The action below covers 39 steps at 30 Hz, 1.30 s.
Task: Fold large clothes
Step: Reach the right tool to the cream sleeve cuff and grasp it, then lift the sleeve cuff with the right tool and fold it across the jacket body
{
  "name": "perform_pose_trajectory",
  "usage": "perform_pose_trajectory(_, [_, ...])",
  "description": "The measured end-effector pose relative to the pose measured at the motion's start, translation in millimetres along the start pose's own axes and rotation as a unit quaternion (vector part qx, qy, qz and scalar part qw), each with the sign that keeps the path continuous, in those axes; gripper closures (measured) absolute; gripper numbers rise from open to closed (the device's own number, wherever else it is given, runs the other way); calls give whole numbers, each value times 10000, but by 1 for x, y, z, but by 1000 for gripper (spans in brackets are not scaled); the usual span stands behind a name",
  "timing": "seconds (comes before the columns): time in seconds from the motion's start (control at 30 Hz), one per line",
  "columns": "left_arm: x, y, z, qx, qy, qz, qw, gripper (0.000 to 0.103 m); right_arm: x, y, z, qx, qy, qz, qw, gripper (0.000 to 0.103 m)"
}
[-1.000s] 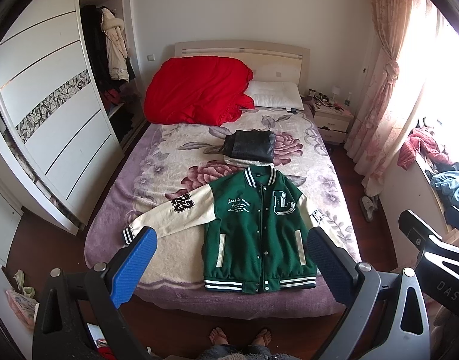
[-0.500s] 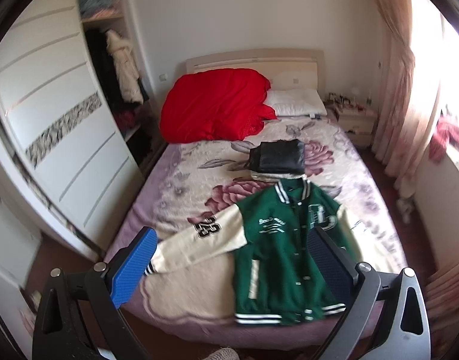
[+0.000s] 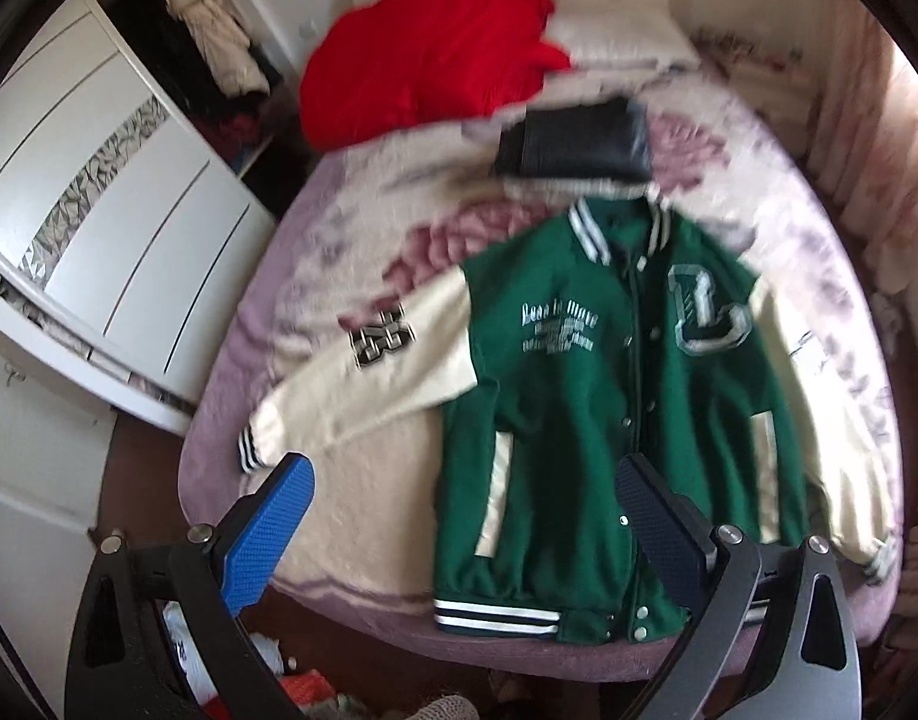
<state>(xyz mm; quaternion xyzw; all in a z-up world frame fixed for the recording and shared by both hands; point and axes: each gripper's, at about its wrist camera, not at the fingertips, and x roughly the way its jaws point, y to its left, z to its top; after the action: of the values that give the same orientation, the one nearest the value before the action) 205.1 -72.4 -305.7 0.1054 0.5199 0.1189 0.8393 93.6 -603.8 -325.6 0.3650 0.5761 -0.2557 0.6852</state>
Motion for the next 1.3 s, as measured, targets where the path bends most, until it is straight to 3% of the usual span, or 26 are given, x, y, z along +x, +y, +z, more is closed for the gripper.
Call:
perform_pose_trajectory(0.13, [66, -43, -9, 82, 515, 177, 9985, 0, 138, -51, 46, 186, 736, 18, 9971, 16])
perform_pose_trajectory(0.23, [106, -69, -16, 204, 892, 282, 9954, 0, 214, -70, 56, 324, 1092, 188, 9933, 14])
perform_pose_trajectory(0.33, [128, -96, -21, 404, 1069, 401, 9926, 0, 270, -79, 54, 663, 1787, 544, 9802, 9])
perform_pose_trajectory(0.4, [134, -110, -20, 501, 1077, 394, 9921, 0, 275, -76, 55, 644, 1735, 533, 9813, 13])
perform_pose_trajectory(0.5, [140, -140, -11, 691, 1037, 298, 9918, 0, 265, -70, 60, 567, 1628, 789, 9819, 79])
perform_pose_trajectory(0.57, [138, -159, -2, 782, 931, 162, 9924, 0, 238, -64, 76, 304, 1317, 735, 9881, 82])
perform_pose_trajectory(0.63, [137, -177, 7, 791, 793, -54, 9937, 0, 201, -60, 108, 46, 627, 627, 9960, 83])
perform_pose_trajectory(0.77, [145, -223, 22, 800, 767, -703, 9914, 0, 175, -61, 172, 35, 58, 629, 9980, 83])
perform_pose_trajectory(0.83, [151, -243, 24, 816, 810, -946, 9889, 0, 197, -61, 199, -111, 190, 575, 9981, 80])
perform_pose_trajectory(0.9, [156, -258, 25, 873, 822, -1107, 9866, 0, 233, -68, 215, -22, 497, 536, 9973, 65])
perform_pose_trajectory(0.93, [157, -263, 24, 914, 821, -1126, 9860, 0, 248, -78, 219, 138, 637, 474, 9967, 45])
perform_pose_trajectory(1.03, [161, -277, 18, 1103, 815, -1199, 9833, 0, 251, -110, 215, 1001, 460, 514, 9926, 32])
perform_pose_trajectory(1.17, [181, -280, 7, 1220, 955, -1114, 9816, 0, 236, -139, 172, 2250, 91, 1225, 9666, 21])
perform_pose_trajectory(1.27, [196, -274, -1, 1158, 1118, -1017, 9817, 0, 268, -142, 140, 2987, 437, 2062, 9308, 20])
perform_pose_trajectory(1.3, [199, -273, -2, 1151, 1167, -975, 9816, 0, 283, -140, 134, 3103, 550, 2166, 9240, 20])
